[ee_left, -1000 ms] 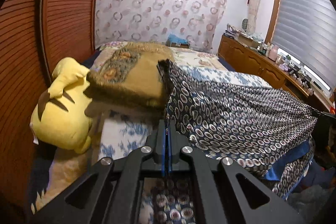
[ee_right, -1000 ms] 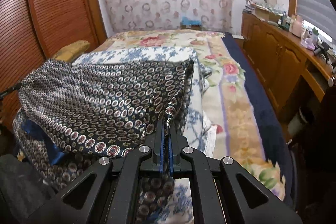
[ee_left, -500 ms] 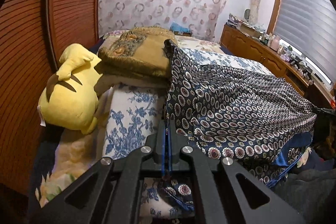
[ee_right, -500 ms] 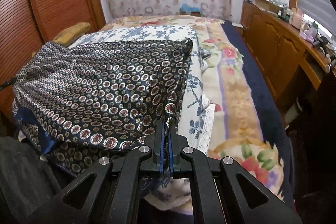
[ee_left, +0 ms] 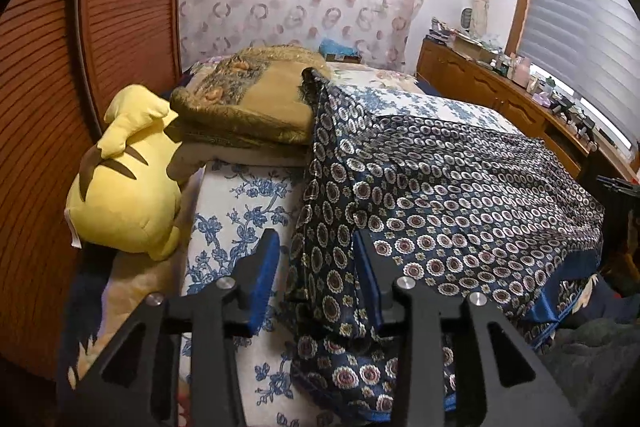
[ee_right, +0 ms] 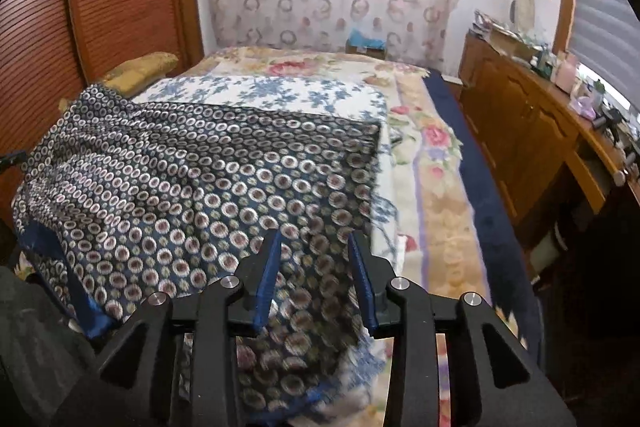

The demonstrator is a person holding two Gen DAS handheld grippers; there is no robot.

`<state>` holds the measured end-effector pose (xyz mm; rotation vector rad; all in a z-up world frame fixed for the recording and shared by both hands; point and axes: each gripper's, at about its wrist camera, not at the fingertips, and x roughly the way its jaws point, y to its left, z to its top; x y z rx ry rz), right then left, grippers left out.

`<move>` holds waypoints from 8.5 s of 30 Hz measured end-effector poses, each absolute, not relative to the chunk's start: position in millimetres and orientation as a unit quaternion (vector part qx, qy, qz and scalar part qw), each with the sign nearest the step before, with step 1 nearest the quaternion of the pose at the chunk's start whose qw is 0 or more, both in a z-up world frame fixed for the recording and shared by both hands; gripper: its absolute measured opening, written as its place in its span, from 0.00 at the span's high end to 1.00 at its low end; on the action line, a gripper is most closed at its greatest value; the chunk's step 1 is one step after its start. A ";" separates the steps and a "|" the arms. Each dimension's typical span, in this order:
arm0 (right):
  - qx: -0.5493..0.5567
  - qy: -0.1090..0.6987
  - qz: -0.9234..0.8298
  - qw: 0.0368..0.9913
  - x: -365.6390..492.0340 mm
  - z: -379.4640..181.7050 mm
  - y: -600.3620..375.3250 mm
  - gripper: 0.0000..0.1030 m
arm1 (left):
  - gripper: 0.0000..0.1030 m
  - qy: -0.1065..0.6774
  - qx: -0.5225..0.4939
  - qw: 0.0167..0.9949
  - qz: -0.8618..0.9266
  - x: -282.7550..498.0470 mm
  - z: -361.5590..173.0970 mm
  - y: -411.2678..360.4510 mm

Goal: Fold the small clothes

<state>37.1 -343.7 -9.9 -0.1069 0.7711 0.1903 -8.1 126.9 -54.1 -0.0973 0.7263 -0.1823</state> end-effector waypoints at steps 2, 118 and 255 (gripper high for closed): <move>-0.056 0.376 0.095 0.920 42.8 -15.4 -334.7 0.66 | 0.65 0.360 -0.054 0.928 -0.085 -3.3 -59.5 127.8; -0.107 0.436 0.186 0.874 144.9 -73.2 -244.1 0.60 | 0.79 0.392 -0.065 0.915 -0.074 66.8 -77.4 106.3; -0.152 0.362 0.296 0.871 163.8 -15.6 -123.4 0.97 | 0.53 0.321 -0.022 0.928 -0.190 77.9 -24.8 9.1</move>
